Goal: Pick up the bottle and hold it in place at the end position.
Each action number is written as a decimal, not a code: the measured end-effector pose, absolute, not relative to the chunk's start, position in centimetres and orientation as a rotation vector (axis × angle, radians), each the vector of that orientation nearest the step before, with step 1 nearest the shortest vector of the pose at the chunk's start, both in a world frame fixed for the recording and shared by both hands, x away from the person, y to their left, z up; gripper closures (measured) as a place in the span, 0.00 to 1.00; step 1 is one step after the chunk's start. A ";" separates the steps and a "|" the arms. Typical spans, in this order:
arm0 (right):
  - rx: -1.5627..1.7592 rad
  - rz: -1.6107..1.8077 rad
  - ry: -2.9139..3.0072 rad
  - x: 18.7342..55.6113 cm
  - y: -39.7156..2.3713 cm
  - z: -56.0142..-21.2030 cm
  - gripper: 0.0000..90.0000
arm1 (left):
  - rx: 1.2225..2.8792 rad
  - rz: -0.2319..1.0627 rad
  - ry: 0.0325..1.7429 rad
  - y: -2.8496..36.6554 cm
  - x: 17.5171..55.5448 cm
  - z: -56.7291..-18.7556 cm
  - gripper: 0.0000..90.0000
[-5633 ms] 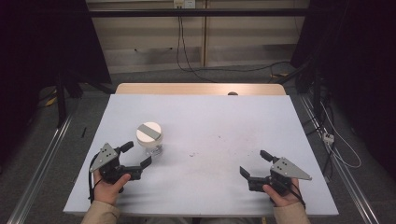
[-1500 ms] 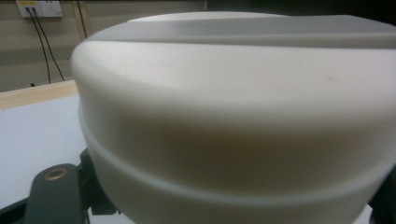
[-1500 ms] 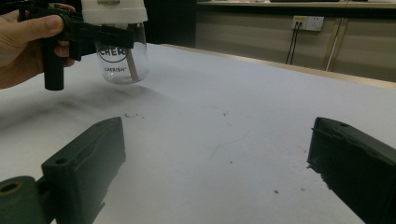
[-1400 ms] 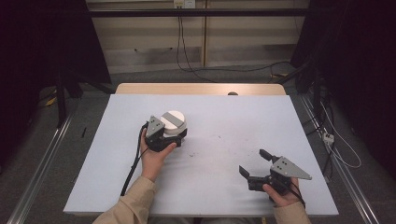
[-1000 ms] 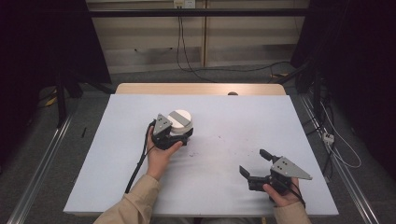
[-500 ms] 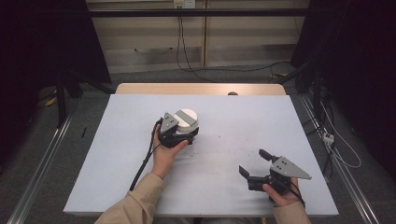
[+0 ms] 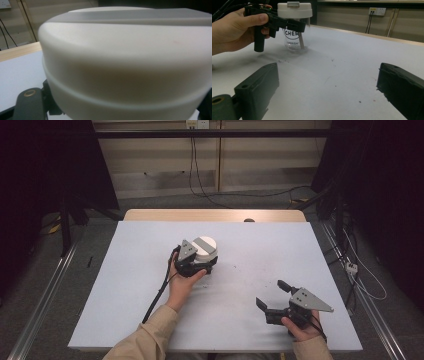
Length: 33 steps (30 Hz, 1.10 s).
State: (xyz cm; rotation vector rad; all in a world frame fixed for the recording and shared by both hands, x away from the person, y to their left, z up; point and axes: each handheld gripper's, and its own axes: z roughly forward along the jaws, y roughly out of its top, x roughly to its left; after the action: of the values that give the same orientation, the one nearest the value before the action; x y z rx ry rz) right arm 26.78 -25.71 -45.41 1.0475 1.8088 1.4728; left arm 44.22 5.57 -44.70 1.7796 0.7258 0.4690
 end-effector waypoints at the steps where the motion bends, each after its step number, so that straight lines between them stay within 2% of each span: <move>1: 1.049 1.472 1.809 26.8 -25.7 -45.4 0.04 | 1.780 0.465 0.721 5.4 44.2 -44.7 0.20; 33: 1.054 1.480 1.814 26.8 -25.7 -45.5 0.04 | 1.785 0.443 0.703 4.3 44.6 -44.6 0.20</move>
State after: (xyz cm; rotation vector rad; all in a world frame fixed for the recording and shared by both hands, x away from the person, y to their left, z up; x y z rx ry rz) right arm 26.83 -25.73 -45.55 1.0544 1.8142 1.4804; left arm 44.61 4.26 -44.60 1.7853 0.7034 0.4434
